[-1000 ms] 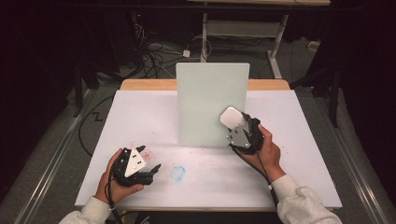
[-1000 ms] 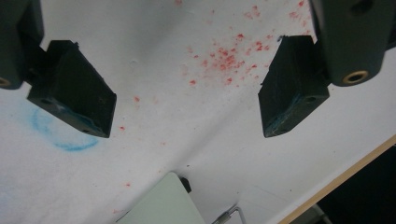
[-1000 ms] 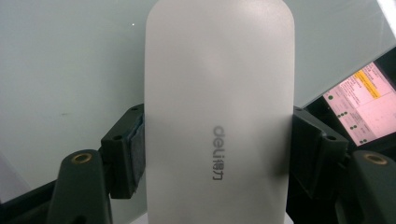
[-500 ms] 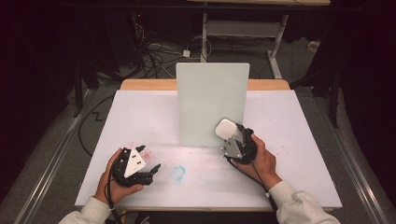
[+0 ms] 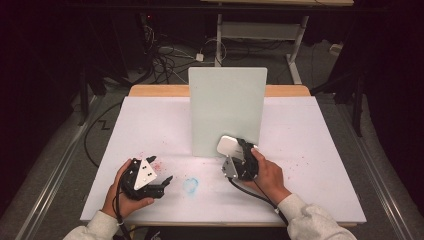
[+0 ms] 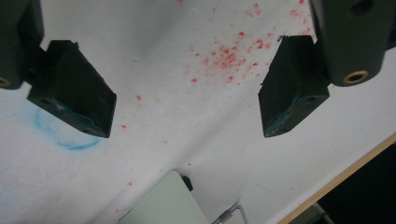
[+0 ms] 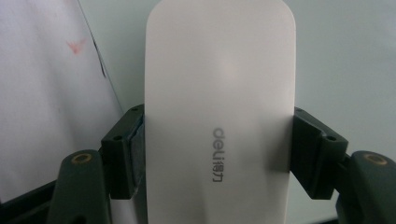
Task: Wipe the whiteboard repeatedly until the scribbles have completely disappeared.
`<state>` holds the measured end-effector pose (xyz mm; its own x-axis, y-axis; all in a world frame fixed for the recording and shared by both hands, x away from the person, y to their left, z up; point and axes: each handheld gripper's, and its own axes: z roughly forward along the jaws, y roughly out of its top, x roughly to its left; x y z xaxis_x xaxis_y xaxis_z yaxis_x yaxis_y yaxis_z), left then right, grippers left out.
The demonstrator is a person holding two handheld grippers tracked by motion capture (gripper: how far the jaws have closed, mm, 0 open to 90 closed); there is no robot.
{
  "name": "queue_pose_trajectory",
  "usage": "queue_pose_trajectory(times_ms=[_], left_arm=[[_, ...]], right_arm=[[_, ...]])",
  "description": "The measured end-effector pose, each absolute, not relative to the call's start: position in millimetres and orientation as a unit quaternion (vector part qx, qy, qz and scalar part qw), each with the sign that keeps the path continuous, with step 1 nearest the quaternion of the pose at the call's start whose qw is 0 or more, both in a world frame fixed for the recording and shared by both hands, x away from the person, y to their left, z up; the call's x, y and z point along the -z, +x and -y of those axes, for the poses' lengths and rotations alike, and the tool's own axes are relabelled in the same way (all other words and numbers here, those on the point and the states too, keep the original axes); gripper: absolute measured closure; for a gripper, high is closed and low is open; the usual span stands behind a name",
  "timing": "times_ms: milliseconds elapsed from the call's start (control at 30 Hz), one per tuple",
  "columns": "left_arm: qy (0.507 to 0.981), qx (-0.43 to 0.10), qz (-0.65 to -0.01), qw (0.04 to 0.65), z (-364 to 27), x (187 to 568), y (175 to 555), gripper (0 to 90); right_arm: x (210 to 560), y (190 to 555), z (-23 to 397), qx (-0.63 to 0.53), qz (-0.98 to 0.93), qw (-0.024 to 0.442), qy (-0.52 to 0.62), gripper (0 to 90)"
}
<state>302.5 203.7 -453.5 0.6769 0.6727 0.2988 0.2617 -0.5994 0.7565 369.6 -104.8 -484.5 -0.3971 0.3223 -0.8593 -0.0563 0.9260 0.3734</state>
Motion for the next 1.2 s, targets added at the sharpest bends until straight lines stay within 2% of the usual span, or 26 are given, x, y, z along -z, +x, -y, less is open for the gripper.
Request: queue_pose_trajectory(times_ms=[433, 1000, 1200], left_arm=[[0.845, -0.29, -0.277, 0.354, -204.8, 454.1, 302.7, 18.3], [0.842, -0.293, -0.28, 0.357, -205.9, 452.9, 302.2, 18.4], [0.843, -0.292, -0.279, 0.356, -204.6, 453.6, 302.7, 18.4]], right_arm=[[476.2, 374.6, 75.3, -0.197, -0.809, 0.549, 0.074, 30.9], [436.6, 388.3, 150.3, -0.244, -0.773, 0.551, 0.198, 30.9], [424.4, 393.4, 155.1, -0.257, -0.758, 0.562, 0.209, 30.9]])
